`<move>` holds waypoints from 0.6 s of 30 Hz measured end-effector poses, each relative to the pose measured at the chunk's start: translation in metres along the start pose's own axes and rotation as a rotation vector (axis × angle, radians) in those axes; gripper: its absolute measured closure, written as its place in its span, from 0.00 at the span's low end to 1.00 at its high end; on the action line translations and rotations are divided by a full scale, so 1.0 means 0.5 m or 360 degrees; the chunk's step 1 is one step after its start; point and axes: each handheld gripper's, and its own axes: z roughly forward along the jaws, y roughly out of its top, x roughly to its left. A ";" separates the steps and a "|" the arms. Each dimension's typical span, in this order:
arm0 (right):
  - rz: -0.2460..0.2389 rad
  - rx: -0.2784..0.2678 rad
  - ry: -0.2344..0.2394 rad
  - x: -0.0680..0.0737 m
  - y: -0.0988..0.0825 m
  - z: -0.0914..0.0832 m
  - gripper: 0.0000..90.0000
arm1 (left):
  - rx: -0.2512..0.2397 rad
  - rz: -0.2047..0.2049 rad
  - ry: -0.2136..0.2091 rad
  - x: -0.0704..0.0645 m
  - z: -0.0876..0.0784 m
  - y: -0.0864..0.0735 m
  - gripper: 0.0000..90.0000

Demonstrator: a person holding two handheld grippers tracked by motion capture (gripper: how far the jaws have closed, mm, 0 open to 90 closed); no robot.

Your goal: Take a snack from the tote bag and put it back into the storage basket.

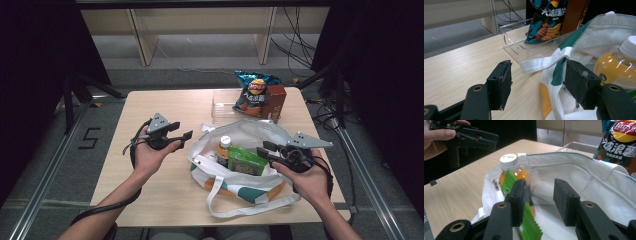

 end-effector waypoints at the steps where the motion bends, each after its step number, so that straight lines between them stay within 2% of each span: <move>1: -0.0041 -0.0017 0.0018 -0.001 0.000 0.002 0.69 | 0.0001 0.0000 0.0000 0.000 0.000 0.000 0.42; 3: -0.0006 0.0019 0.0012 0.007 0.000 -0.003 0.69 | 0.0004 0.0003 -0.0001 0.000 0.001 0.000 0.42; 4: -0.0055 0.0008 0.0014 0.005 0.001 0.000 0.69 | 0.0007 0.0002 -0.0001 0.000 0.001 0.000 0.42; 6: -0.0061 -0.0001 0.0005 0.005 0.000 0.001 0.69 | 0.0006 0.0000 -0.0001 -0.001 0.002 0.000 0.42; 7: -0.0045 0.0026 0.0037 0.007 -0.003 0.005 0.68 | 0.0003 0.0000 -0.0005 -0.002 0.002 0.000 0.42; 8: -0.0006 0.0025 0.0033 0.012 -0.006 0.006 0.68 | 0.0002 -0.0002 -0.0007 -0.002 0.002 0.000 0.42; 9: -0.0010 0.0064 0.0041 0.013 -0.006 0.004 0.68 | 0.0002 -0.0002 -0.0007 -0.002 0.002 0.000 0.42; 10: -0.0019 0.0057 0.0045 0.013 -0.008 0.006 0.68 | 0.0002 -0.0002 -0.0006 -0.001 0.002 0.000 0.42; 11: -0.0049 0.0008 0.0019 0.012 -0.010 0.011 0.68 | 0.0002 -0.0002 -0.0005 -0.001 0.002 0.000 0.42; 12: -0.0097 0.0037 0.0027 0.007 -0.008 0.009 0.67 | 0.0002 -0.0003 -0.0005 -0.001 0.002 0.000 0.42; 13: -0.0012 0.0065 0.0049 0.015 -0.010 0.011 0.67 | 0.0002 -0.0003 -0.0005 -0.002 0.002 0.000 0.42; 14: -0.0050 0.0065 0.0041 0.012 -0.011 0.011 0.67 | 0.0002 -0.0001 -0.0006 -0.002 0.002 0.000 0.42; 16: -0.0032 0.0044 0.0053 0.013 -0.013 0.016 0.67 | 0.0004 -0.0002 -0.0007 -0.003 0.002 0.000 0.42; 18: -0.0072 0.0069 0.0063 0.008 -0.016 0.020 0.67 | 0.0003 0.0000 -0.0005 -0.002 0.002 0.001 0.42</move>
